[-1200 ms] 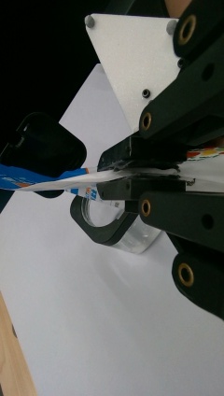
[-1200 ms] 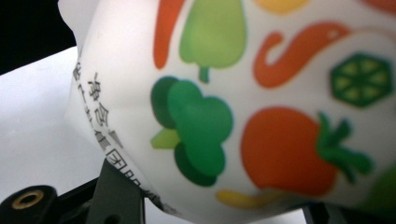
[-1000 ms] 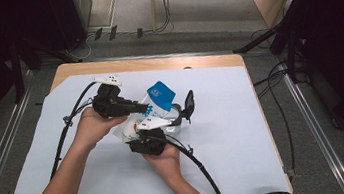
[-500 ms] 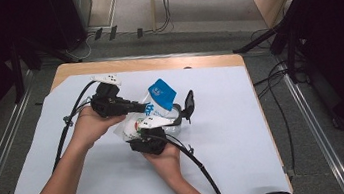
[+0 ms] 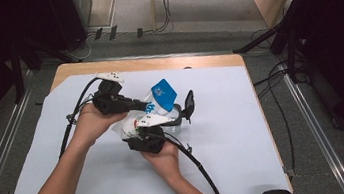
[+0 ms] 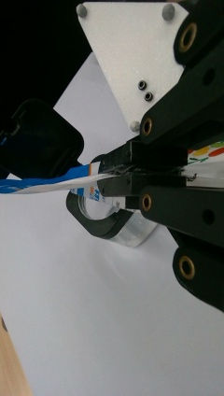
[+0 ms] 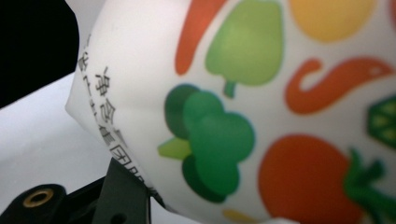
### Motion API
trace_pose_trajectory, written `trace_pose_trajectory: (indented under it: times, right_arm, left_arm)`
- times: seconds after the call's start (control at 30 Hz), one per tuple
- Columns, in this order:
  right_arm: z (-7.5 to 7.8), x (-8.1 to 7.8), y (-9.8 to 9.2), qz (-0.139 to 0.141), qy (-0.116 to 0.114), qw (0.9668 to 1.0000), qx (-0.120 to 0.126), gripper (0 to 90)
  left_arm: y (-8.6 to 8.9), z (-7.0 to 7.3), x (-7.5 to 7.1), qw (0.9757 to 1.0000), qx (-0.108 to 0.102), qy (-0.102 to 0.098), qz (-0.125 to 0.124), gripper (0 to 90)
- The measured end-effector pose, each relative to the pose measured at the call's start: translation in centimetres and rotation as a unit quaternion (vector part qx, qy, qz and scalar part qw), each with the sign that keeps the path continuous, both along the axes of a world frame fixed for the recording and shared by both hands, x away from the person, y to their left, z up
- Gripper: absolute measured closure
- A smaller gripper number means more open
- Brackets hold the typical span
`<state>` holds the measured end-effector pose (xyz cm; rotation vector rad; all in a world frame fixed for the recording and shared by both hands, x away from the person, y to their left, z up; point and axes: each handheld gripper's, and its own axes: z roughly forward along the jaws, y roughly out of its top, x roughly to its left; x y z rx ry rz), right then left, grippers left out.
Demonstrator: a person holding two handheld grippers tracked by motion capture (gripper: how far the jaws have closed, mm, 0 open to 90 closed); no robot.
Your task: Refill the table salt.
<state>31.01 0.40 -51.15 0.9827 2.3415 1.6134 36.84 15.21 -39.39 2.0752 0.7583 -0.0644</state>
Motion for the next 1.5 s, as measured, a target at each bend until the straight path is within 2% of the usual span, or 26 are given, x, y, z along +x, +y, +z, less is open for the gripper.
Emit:
trace_pose_trajectory:
  times: [0.07,0.13,0.27,0.47,0.63,1.0,1.1,1.5]
  right_arm:
    - [0.0,0.2,-0.2,-0.001,0.006,1.0000,0.007,54.7]
    - [0.0,0.3,-0.3,-0.004,0.012,0.9998,0.013,54.9]
    - [0.2,0.4,-0.7,-0.010,0.007,0.9998,0.014,55.1]
    - [0.1,0.4,-0.8,-0.003,0.017,0.9998,0.014,54.9]
    - [0.1,0.4,-0.8,-0.001,0.017,0.9998,0.010,53.3]
    - [0.2,0.6,-0.9,0.001,0.016,0.9998,0.008,50.1]
    - [0.2,0.6,-1.0,-0.001,0.019,0.9998,0.006,52.5]
    - [0.3,0.3,-0.7,-0.016,0.039,0.9978,0.050,56.2]
  left_arm:
    - [-0.5,0.3,0.2,0.9998,0.020,-0.005,-0.003,88.9]
    - [-1.0,0.5,0.3,0.9997,0.026,-0.005,-0.004,88.9]
    - [-1.3,0.5,0.5,0.9998,0.018,0.002,-0.006,89.1]
    - [-1.3,0.3,0.9,0.9996,0.023,0.012,-0.006,89.1]
    - [-1.4,0.2,1.2,0.9995,0.019,0.022,-0.008,89.1]
    - [-1.7,0.3,1.5,0.9993,0.021,0.028,-0.008,89.2]
    - [-1.8,0.3,1.4,0.9994,0.022,0.028,-0.005,89.2]
    - [-1.4,0.7,1.2,0.9996,0.014,0.023,-0.004,88.9]
